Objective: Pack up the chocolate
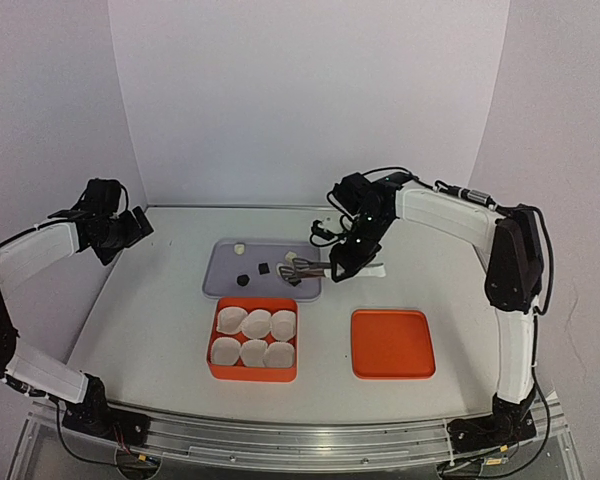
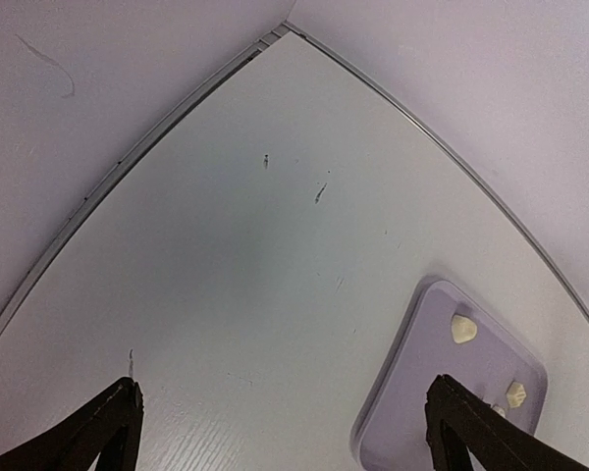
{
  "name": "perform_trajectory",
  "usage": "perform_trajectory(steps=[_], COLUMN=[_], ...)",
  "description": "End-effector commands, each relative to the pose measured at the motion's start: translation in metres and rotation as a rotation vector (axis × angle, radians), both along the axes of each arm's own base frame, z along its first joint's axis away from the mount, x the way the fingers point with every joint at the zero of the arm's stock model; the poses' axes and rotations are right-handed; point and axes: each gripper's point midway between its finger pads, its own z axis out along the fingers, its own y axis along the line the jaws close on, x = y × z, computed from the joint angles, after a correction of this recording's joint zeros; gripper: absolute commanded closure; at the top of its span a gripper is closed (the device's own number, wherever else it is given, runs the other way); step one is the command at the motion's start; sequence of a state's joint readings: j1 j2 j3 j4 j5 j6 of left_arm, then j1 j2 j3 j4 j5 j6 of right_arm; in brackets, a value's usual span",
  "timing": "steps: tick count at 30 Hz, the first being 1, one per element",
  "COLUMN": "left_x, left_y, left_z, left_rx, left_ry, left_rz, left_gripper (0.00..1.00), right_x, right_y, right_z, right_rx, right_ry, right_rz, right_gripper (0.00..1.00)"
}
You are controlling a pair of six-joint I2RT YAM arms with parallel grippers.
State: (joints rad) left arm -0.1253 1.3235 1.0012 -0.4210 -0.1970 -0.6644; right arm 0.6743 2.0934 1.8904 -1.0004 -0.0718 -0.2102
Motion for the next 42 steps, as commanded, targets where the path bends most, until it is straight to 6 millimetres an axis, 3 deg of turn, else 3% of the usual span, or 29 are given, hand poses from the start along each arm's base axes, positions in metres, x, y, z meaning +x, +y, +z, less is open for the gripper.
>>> perform_trajectory(steps=[1,13,22,28,33,37,42], left_x=[0.003,0.003,0.0,-0.001,-0.001,0.0,-0.002], left_y=[0.002,0.002,0.001,0.001,0.0,-0.001,-0.003], left_z=[0.0,-0.004,-0.004,-0.004,-0.002,0.0,0.001], left_rx=[0.001,-0.006,-0.011,-0.015,-0.019,-0.03,-0.04], left_ry=[0.001,0.007,0.003,0.003,-0.004,-0.013,-0.024], left_rz=[0.024,0.024,0.026,0.026,0.022,0.016,0.01], left_gripper=[0.0,0.0,0.0,0.0,0.0,0.0,0.0], right_x=[0.005,0.004,-0.001,0.002,0.003,-0.011,-0.045], right_y=[0.004,0.008,0.009,0.01,0.01,0.01,0.012], right_z=[0.005,-0.012,-0.012,0.006,0.04,0.066,0.083], right_rx=[-0.007,-0.084,-0.132,-0.121,-0.081,-0.017,0.085], right_ry=[-0.021,-0.043,-0.085,-0.134,-0.206,-0.222,-0.17], right_rz=[-0.044,-0.046,-0.032,-0.017,0.031,0.088,0.191], right_gripper=[0.61,0.62,0.78,0.85,0.87,0.88,0.88])
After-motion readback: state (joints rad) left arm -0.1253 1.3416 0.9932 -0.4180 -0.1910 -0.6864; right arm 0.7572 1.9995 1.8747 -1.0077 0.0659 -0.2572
